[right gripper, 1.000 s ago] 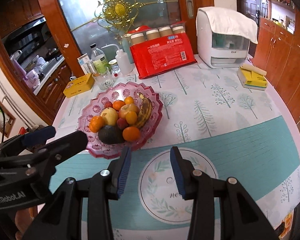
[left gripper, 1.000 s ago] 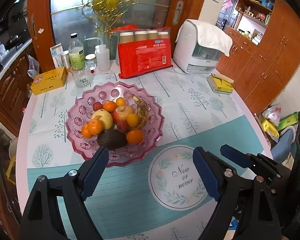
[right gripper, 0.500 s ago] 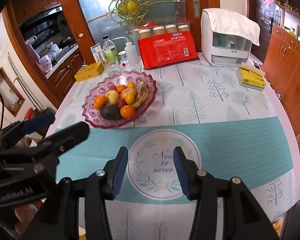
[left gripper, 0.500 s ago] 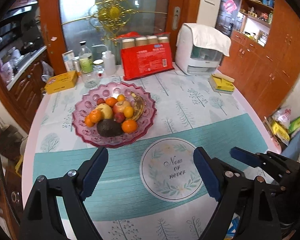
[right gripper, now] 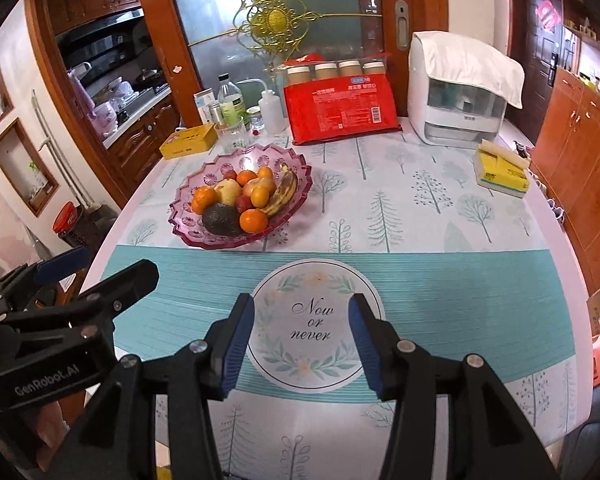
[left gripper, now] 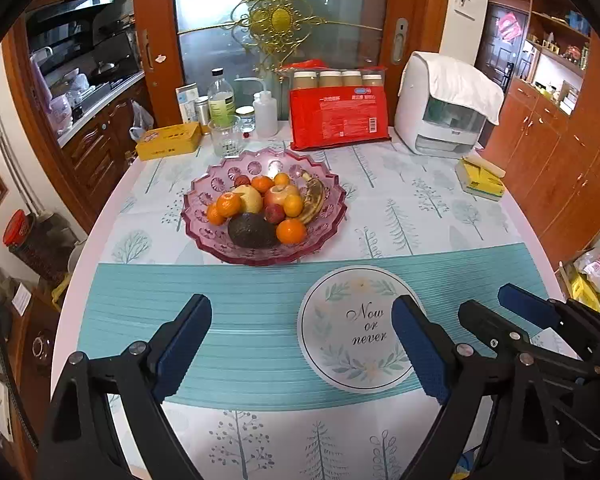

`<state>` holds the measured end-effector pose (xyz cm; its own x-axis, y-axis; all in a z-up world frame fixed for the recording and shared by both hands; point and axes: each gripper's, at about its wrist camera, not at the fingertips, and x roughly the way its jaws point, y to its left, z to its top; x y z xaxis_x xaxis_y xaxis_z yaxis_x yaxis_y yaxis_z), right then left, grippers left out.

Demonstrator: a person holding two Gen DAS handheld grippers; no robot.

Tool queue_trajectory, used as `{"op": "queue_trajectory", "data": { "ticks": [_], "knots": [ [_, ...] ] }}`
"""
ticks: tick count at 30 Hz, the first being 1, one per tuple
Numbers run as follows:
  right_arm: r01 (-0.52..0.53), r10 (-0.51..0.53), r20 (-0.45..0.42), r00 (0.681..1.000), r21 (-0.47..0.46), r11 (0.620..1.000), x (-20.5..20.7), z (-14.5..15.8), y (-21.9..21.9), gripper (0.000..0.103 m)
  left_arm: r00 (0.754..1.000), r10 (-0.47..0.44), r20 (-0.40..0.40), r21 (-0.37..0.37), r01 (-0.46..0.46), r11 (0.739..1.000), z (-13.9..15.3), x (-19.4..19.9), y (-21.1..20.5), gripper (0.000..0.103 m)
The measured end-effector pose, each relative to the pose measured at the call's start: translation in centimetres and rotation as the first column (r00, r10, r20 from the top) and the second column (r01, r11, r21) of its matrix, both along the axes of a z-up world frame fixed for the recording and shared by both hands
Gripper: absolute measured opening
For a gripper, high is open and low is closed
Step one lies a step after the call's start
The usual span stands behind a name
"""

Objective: Organize fruits

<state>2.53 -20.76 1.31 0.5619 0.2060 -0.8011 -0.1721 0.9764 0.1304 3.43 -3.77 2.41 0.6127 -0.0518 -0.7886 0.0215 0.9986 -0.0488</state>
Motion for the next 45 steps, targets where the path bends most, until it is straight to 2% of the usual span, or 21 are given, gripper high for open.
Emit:
{"op": "queue_trajectory", "data": {
  "ticks": [14,45],
  "knots": [
    [-0.024,0.024,-0.011,1.000,0.014,1.000,0.2,-0.2,-0.1,0.050,0.999,0.033,-0.028,0.017,-0.032,0.999,-0.4,-0.2,-0.2,0.092],
    [-0.006,0.007,-0.028,1.000,0.024,1.000,0.2,-1.1,0.0,0.050,0.998,0.018,-0.062,0.025,-0.016,1.000,-1.4,-0.1,0.6,0.093]
  ]
}}
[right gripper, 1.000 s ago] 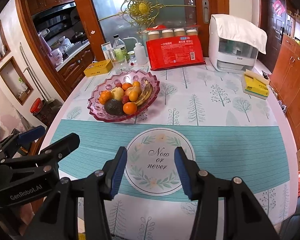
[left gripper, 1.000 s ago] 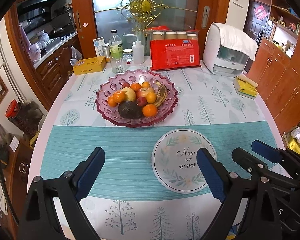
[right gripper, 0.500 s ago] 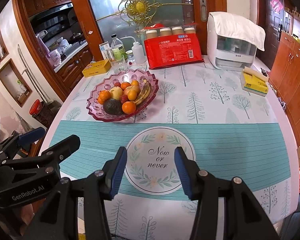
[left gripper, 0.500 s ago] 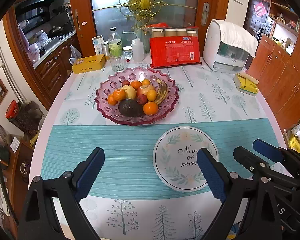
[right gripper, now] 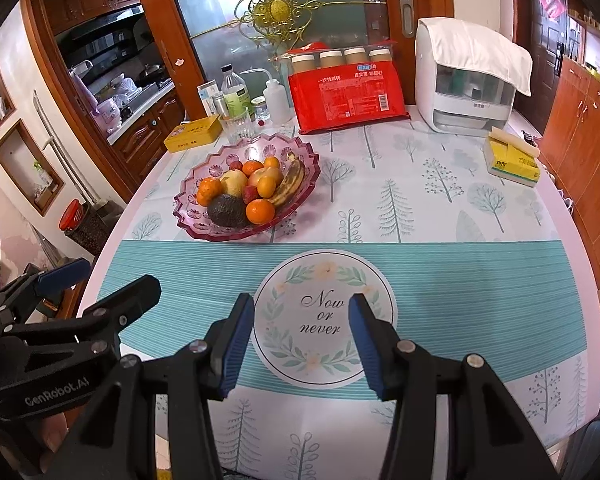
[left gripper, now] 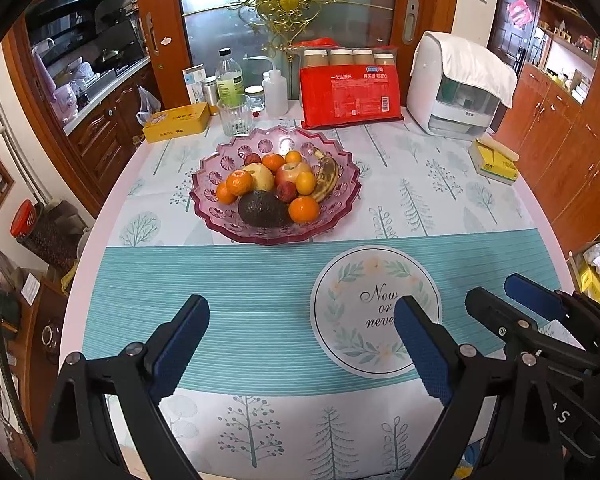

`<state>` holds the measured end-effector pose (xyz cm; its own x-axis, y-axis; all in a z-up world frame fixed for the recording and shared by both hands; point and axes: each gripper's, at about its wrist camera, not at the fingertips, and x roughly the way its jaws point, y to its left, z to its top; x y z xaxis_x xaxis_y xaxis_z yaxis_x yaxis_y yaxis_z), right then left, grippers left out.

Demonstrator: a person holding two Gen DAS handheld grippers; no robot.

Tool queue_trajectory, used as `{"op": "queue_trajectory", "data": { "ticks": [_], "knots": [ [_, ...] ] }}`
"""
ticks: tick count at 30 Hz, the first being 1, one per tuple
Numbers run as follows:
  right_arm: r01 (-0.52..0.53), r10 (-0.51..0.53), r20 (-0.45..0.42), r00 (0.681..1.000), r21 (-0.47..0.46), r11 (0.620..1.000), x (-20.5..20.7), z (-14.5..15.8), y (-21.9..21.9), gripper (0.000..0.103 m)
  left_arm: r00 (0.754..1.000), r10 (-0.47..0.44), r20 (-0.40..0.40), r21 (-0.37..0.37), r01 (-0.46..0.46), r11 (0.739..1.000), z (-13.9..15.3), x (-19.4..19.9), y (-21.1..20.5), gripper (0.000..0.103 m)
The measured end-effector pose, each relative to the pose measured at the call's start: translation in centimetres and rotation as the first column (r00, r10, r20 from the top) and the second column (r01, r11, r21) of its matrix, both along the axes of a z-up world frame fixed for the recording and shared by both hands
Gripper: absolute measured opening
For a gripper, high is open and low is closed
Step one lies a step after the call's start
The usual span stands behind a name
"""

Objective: Organize fruits

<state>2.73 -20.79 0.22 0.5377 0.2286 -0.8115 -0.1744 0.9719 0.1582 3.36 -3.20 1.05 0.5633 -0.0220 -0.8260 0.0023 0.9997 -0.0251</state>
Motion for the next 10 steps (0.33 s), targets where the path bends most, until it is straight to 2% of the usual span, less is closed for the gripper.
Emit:
{"op": "queue_trajectory", "data": {
  "ticks": [10],
  "knots": [
    [0.037,-0.037,-0.009,0.999,0.006,0.999,-0.2,-0.6,1.0,0.050,0.999,-0.047,-0.015,0.016,0.048,0.999,-0.3,0.6,0.8,0.093]
  ]
}}
